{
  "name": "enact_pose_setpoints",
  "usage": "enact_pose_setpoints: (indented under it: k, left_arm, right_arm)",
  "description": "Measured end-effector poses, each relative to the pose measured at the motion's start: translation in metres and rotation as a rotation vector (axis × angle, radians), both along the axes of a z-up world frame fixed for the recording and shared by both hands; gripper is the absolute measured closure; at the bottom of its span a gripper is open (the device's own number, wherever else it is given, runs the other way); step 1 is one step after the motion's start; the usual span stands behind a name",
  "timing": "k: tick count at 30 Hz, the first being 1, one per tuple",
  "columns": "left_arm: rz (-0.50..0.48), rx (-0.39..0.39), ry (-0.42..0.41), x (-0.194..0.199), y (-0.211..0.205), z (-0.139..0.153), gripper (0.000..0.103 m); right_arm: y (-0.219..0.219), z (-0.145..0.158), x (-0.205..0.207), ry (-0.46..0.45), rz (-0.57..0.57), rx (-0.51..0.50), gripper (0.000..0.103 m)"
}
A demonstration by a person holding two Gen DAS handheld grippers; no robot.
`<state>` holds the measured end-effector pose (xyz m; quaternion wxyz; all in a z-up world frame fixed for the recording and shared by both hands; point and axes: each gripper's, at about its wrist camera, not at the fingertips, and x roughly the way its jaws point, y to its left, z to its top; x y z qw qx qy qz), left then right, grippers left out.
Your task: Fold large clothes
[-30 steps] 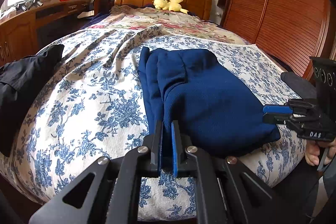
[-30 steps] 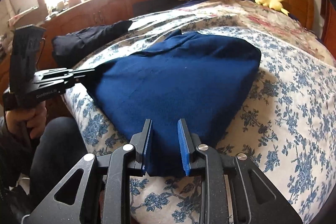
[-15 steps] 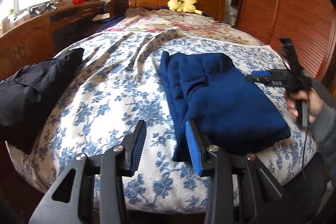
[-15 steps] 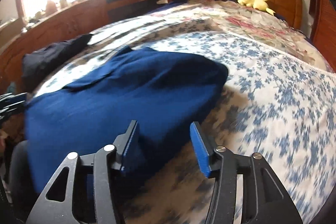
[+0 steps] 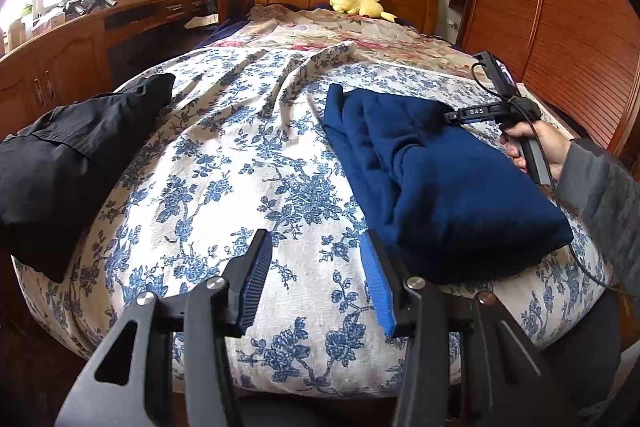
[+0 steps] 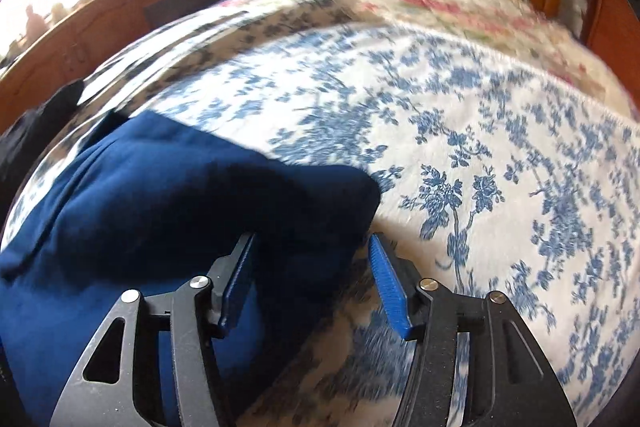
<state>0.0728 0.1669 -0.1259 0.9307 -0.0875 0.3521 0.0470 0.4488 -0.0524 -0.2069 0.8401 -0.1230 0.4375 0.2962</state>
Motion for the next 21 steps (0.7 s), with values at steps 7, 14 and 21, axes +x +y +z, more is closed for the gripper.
enact_pose_setpoints:
  k: [7, 14, 21]
  left_arm:
    - [-0.008, -0.002, -0.006, 0.001, -0.002, 0.001, 0.058]
    - [-0.019, 0.017, 0.0, 0.005, -0.007, -0.001, 0.057]
    - [-0.021, 0.024, 0.003, 0.005, -0.01, 0.0, 0.057]
  right_arm:
    - [-0.003, -0.014, 0.029, 0.141, -0.048, 0.057, 0.029]
    - [-0.004, -0.012, 0.027, 0.214, -0.032, 0.13, 0.059]
    - [-0.002, 0.002, 0.011, 0.09, -0.024, 0.106, 0.093]
